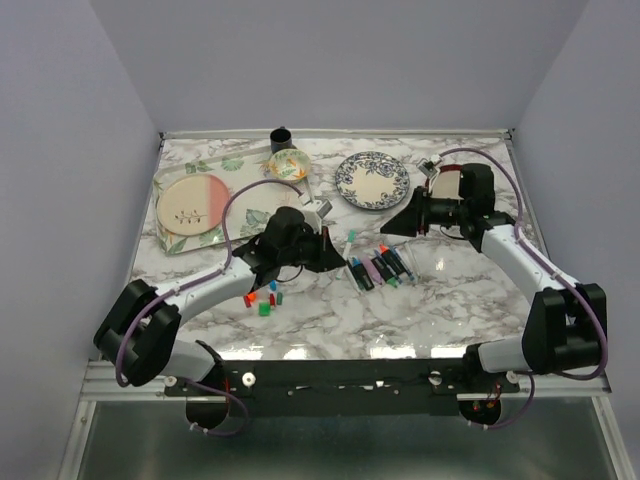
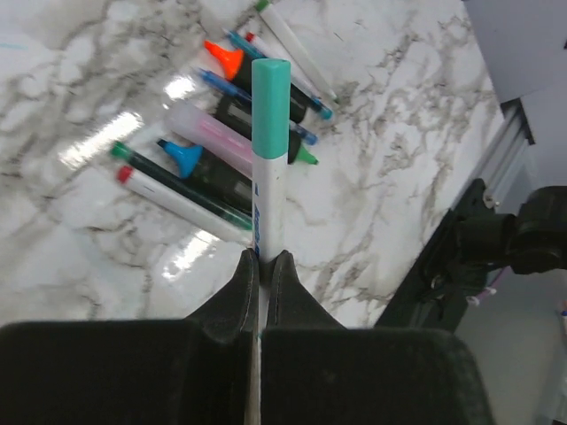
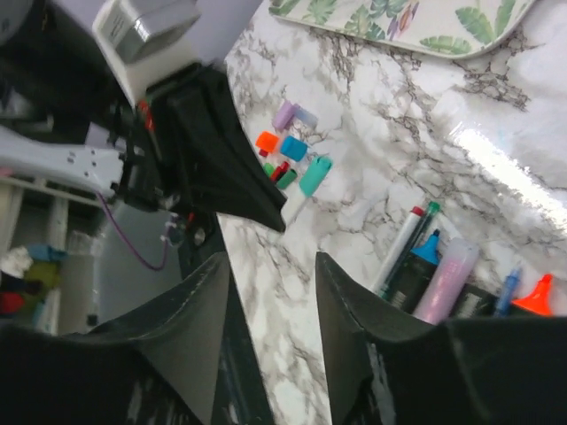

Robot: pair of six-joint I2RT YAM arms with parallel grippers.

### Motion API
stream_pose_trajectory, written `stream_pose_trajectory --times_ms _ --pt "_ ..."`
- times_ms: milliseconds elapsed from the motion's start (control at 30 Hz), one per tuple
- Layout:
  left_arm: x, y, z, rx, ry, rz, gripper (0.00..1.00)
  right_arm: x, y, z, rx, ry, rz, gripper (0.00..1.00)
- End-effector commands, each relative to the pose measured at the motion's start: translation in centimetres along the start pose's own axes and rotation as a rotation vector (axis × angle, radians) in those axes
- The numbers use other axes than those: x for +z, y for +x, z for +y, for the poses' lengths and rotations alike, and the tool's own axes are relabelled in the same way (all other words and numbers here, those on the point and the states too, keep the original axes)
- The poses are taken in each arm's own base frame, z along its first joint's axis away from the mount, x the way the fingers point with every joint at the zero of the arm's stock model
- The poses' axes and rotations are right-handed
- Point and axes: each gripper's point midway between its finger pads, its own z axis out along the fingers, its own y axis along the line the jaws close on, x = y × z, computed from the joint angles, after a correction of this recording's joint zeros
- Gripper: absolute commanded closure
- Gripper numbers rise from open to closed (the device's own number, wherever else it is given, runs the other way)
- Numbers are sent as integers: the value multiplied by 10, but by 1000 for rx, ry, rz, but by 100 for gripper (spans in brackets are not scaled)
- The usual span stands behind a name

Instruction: Open the pen caps

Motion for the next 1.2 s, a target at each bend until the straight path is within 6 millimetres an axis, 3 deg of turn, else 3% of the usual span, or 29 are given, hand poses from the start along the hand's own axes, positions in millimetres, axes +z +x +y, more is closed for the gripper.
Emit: stream_pose_trajectory --times_ms 0,233,467,767,933,967,1000,1033,1167 --pt "-9 -17 -61 -93 194 -195 100 15 -20 9 90 45 -133 43" --pt "-9 -12 -70 -144 185 -278 100 36 -1 4 163 46 -104 37" --pt "-1 -11 -70 -163 177 -275 100 53 15 12 154 23 -45 44" --pt "4 -10 -77 -149 195 -254 100 61 20 18 135 -8 -16 69" --pt "8 -6 -77 -141 196 -232 100 60 19 22 113 -21 -36 91" --pt "7 -6 -77 -140 200 -231 83 59 18 23 108 -22 -39 96" --pt "8 -5 -77 -140 200 -229 72 59 18 23 110 -22 -42 99" --pt "8 -5 -78 -139 199 -226 63 59 17 24 108 -26 -43 99" --pt "11 -2 -77 -123 190 -203 1 58 18 25 115 -35 -42 99"
